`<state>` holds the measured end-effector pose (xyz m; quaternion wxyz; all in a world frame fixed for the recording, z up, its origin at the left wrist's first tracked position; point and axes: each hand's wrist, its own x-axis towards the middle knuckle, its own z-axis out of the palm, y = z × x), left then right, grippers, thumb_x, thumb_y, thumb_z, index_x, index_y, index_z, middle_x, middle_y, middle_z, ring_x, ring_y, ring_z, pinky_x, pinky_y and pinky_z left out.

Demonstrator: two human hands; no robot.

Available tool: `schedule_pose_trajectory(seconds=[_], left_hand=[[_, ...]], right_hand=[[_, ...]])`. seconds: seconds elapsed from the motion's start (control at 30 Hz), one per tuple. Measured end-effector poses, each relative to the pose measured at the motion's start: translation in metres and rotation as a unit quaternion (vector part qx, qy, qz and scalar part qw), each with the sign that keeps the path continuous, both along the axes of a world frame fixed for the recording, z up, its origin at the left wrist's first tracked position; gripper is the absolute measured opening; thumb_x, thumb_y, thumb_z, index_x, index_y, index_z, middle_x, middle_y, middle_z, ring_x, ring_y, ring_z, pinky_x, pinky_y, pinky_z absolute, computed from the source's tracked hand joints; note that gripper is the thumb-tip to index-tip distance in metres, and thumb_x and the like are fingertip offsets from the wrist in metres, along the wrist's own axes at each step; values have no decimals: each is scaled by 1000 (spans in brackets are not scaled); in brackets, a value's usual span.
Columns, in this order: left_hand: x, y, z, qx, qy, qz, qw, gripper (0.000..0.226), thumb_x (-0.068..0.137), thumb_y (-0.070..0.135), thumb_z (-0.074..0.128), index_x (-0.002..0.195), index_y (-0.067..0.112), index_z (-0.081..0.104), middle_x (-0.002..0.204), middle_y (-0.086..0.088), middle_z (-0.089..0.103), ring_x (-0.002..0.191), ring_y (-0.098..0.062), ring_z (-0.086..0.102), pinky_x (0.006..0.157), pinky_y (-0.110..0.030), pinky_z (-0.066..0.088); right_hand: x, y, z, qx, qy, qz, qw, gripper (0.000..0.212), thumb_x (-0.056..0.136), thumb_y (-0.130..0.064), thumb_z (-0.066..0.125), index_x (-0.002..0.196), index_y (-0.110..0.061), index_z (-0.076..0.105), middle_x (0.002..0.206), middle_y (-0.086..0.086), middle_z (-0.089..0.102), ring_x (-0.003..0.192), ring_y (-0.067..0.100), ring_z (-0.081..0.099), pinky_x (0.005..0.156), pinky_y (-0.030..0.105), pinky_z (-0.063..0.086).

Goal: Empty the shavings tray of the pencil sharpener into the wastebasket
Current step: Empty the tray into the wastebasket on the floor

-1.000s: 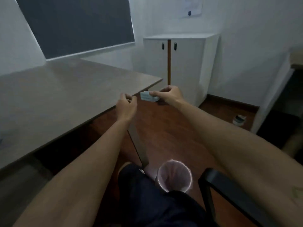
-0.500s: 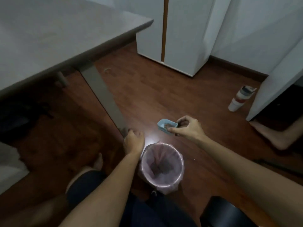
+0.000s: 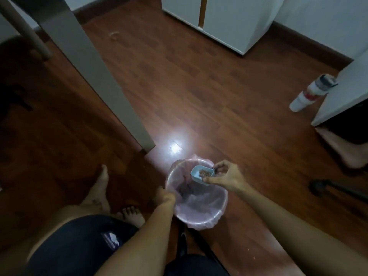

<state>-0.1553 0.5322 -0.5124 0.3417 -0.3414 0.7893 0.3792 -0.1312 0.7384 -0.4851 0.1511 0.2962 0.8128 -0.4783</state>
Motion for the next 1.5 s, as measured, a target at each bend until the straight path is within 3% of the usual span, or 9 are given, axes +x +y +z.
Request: schedule_pose_trajectory(seconds=[0.1, 0.3, 0.47, 0.6, 0.8, 0.97, 1.17, 1.37, 1.5], left_hand=[[-4, -2, -8, 18, 11, 4, 1000, 59, 90, 5, 60, 145, -1, 39, 149, -22, 44, 138, -36, 42, 111, -35, 32], [-18, 5, -17, 42, 78, 0, 996, 54, 86, 0, 54, 139, 1, 47, 141, -22, 54, 129, -38, 52, 105, -37, 40], [-23, 1, -23, 52, 105, -3, 993, 44, 83, 0, 55, 128, 0, 54, 130, -23, 61, 119, -39, 59, 98, -39, 46], [-24, 0, -25, 53, 115, 4, 992, 35, 85, 5, 56, 119, -1, 59, 123, -25, 65, 113, -39, 62, 94, -39, 49], [-26, -1, -26, 63, 108, 21, 992, 41, 88, 6, 57, 129, 4, 56, 132, -20, 62, 121, -36, 59, 98, -36, 46], [-27, -3, -25, 68, 103, 21, 992, 40, 86, 5, 58, 126, 4, 58, 128, -20, 64, 118, -37, 61, 97, -37, 48], [-29, -5, -24, 85, 74, 50, 992, 40, 80, 7, 66, 120, 6, 61, 122, -20, 68, 110, -37, 66, 92, -44, 54], [-35, -12, 14, 90, -36, 50, 994, 95, 74, 35, 79, 148, 7, 27, 147, -18, 42, 132, -39, 48, 102, -50, 47], [-42, -16, 56, 115, -19, 39, 992, 61, 93, 34, 59, 140, 2, 38, 134, -8, 49, 133, -34, 46, 107, -41, 41]], right_hand=[[2, 0, -14, 34, -25, 38, 998, 52, 50, -29, 99, 90, -18, 69, 91, 2, 76, 86, 19, 75, 79, 35, 62], [-2, -10, -17, 131, -48, 168, 976, 54, 58, -44, 89, 101, -16, 73, 91, -2, 74, 80, 12, 68, 64, 16, 50], [-22, -18, -27, 157, -19, 214, 964, 49, 65, -37, 87, 106, -16, 69, 96, -8, 67, 89, 10, 63, 67, 9, 42], [-38, -29, -31, 162, -3, 242, 957, 54, 69, -38, 82, 115, -13, 70, 108, 0, 72, 102, 17, 66, 91, 34, 54], [-55, -49, -52, 253, -49, 269, 928, 52, 72, -60, 73, 103, -18, 71, 95, -4, 74, 84, 16, 68, 78, 29, 55], [-63, -57, -56, 253, -89, 274, 924, 67, 75, -56, 73, 124, -10, 65, 126, 10, 65, 116, 32, 62, 96, 42, 51], [-65, -50, -70, 240, -71, 246, 936, 74, 57, -68, 65, 108, -16, 71, 106, 1, 71, 90, 20, 69, 82, 37, 60], [-76, -47, -34, 218, -67, 241, 943, 54, 59, -57, 72, 92, -15, 75, 88, -2, 73, 81, 17, 69, 70, 29, 57], [-96, -54, 18, 222, -104, 258, 935, 45, 78, -46, 75, 92, -3, 72, 83, 9, 62, 72, 23, 58, 56, 27, 42]])
